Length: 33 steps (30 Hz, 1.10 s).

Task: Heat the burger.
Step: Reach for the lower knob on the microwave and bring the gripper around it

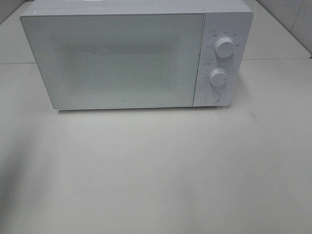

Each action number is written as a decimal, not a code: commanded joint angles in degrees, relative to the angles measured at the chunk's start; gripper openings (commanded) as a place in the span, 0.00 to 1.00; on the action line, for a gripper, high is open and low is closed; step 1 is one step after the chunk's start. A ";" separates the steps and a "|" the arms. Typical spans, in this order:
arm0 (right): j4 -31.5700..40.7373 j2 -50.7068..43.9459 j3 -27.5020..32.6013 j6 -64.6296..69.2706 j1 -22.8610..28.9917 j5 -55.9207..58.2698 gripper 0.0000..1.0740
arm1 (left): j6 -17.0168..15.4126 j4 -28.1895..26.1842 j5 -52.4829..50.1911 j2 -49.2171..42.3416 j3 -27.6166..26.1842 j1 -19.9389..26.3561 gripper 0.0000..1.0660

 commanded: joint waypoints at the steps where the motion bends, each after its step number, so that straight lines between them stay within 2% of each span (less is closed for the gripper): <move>1: 0.11 -1.43 0.11 0.46 -0.34 -0.17 0.68 | 0.29 -0.06 -2.41 -5.67 5.27 0.11 0.93; 2: 0.11 -1.43 0.11 0.46 -0.34 -0.17 0.68 | 0.29 -0.06 -2.41 -5.67 5.27 0.11 0.93; 7: 0.11 -1.43 0.11 0.46 -0.34 -0.17 0.68 | 0.29 0.23 -2.58 -15.64 13.69 0.11 0.93; 14: 0.11 -1.43 0.11 0.46 -0.34 -0.17 0.68 | 0.29 0.86 -2.12 -25.38 19.65 0.11 0.93; 16: 0.11 -1.43 0.11 0.46 -0.34 -0.17 0.68 | 0.29 1.15 -1.60 -30.88 22.35 0.11 0.93; 22: 0.11 -1.43 0.11 0.46 -0.34 -0.17 0.68 | 0.29 1.55 -1.72 -35.24 23.43 0.11 0.93; 24: 0.11 -1.43 0.11 0.46 -0.34 -0.17 0.68 | 0.29 2.29 -3.32 -39.48 25.61 0.11 0.92; 33: 0.11 -1.43 0.11 0.46 -0.34 -0.17 0.68 | 0.11 2.35 -3.67 -47.27 25.90 0.11 0.92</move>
